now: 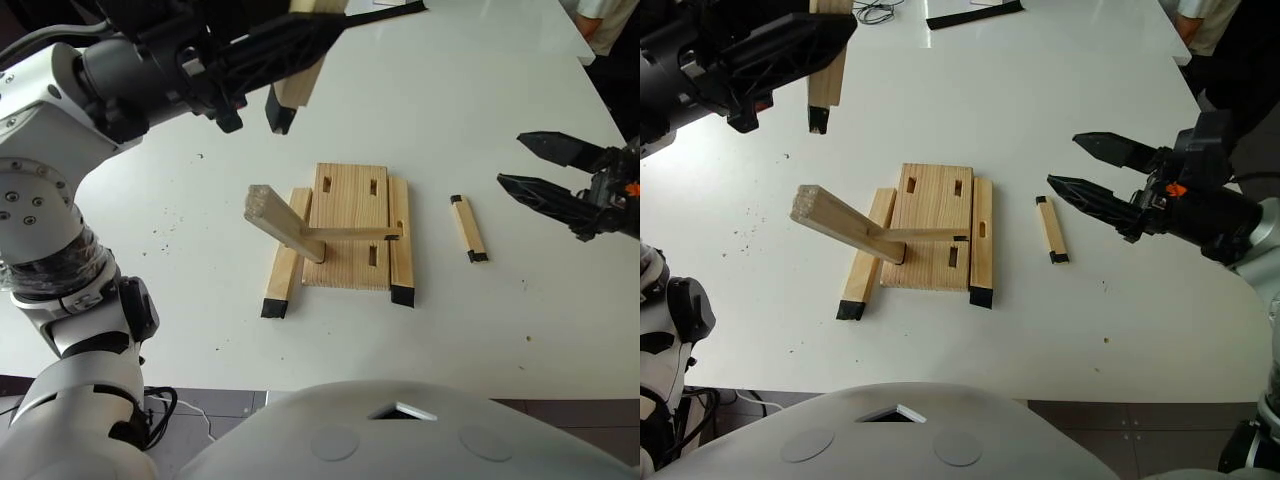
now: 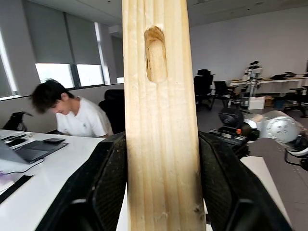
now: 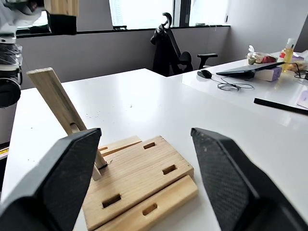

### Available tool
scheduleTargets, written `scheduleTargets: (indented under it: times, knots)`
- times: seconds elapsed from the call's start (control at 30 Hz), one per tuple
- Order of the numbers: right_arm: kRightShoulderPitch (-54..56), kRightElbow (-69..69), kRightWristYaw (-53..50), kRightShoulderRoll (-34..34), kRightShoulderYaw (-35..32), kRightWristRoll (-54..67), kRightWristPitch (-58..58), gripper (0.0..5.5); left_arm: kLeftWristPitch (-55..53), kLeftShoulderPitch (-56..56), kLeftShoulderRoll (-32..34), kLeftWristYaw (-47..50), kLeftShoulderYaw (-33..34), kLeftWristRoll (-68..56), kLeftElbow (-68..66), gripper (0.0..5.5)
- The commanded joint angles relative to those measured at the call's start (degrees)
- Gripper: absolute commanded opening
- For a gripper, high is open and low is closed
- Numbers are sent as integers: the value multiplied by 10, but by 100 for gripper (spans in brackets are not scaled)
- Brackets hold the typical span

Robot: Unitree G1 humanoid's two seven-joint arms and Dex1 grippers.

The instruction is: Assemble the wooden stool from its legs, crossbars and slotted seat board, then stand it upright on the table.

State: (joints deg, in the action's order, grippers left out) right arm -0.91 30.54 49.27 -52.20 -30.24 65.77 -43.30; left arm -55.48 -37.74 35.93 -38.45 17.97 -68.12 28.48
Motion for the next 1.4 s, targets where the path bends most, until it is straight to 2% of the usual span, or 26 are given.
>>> scheduleTargets:
  times: [0.03,0.27,0.5,1.0,1.4]
  knots:
    - [87,0,-32,-28,16,111,-42,347,0,45,-1,2,-36,-19,45,206]
    - [193,8,-48,-25,111,139,-59,347,32,108,13,-25,-76,23,57,206]
    - [236,-24,-60,14,180,126,-69,347,59,115,21,-48,-101,49,66,206]
    - [276,-33,-72,31,178,191,-92,347,86,131,31,-77,-118,54,83,206]
    - [304,-28,-72,32,191,197,-93,347,107,151,44,-105,-135,67,91,206]
